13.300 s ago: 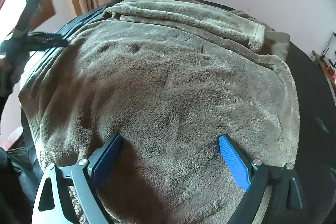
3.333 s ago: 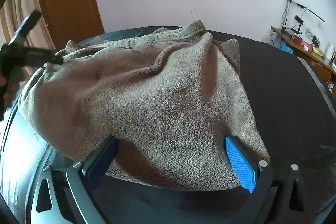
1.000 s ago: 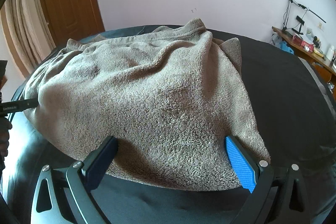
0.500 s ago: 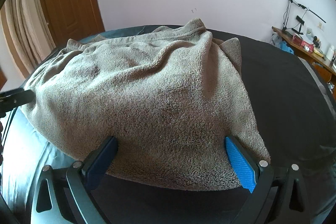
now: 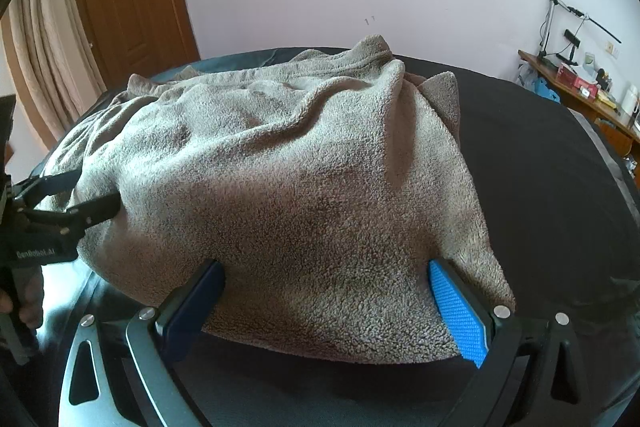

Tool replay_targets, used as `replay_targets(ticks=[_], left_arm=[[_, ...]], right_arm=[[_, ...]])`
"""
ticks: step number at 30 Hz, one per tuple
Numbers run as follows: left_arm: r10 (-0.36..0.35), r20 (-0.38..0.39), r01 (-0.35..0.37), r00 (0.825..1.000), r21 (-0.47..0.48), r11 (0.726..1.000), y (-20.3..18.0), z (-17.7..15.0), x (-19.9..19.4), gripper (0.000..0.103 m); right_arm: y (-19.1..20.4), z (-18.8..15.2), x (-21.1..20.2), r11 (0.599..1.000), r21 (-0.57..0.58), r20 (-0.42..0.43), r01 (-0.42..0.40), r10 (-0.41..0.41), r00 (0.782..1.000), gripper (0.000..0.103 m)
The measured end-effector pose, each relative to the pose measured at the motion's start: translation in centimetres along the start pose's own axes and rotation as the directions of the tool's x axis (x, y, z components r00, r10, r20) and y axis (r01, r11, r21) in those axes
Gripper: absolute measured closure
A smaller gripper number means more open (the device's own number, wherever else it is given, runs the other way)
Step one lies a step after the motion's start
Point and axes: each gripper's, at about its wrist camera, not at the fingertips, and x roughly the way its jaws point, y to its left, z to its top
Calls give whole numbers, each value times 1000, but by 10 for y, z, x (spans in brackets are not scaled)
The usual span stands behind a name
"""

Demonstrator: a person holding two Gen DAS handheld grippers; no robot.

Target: Fold clothes

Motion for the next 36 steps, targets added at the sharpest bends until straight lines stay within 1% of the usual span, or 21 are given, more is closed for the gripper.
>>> replay_targets(ticks=[6, 19, 23, 27, 30, 32, 33, 34, 36], left_arm=[[-14, 3, 14, 1000, -2, 1000, 1, -3, 2, 0], [-12, 2, 12, 1000, -4, 1000, 1, -2, 4, 0], [-13, 2, 13, 1000, -3, 1000, 1, -2, 4, 0], [-18, 2, 18, 1000, -3, 1000, 3, -2, 4, 0], [-17, 2, 17, 1000, -5, 1000, 2, -3, 3, 0], [-13, 1, 13, 1000, -7, 1000, 2, -2, 3, 0], [-12, 1, 12, 1000, -8, 1000, 2, -2, 3, 0], [-11, 0, 11, 1000, -9, 1000, 2, -2, 3, 0], [-10, 0, 10, 1000, -13, 1000, 2, -2, 2, 0]], right_arm=[[1, 0, 1, 1000, 4, -1, 0, 0, 1000, 1], [-1, 0, 2, 1000, 8, -5, -9, 9, 1000, 1], [1, 1, 4, 1000, 3, -11, 1, 0, 1000, 0], [-3, -1, -4, 1000, 22, 13, -10, 10, 1000, 1], [-16, -6, -27, 990, 129, 54, -60, 54, 997, 1], [-35, -12, -43, 960, 256, 105, -117, 92, 990, 1], [-44, -16, -48, 939, 315, 126, -137, 102, 987, 1], [-55, -21, -53, 909, 383, 152, -162, 111, 982, 1], [-66, -29, -55, 873, 456, 157, -173, 113, 981, 1]])
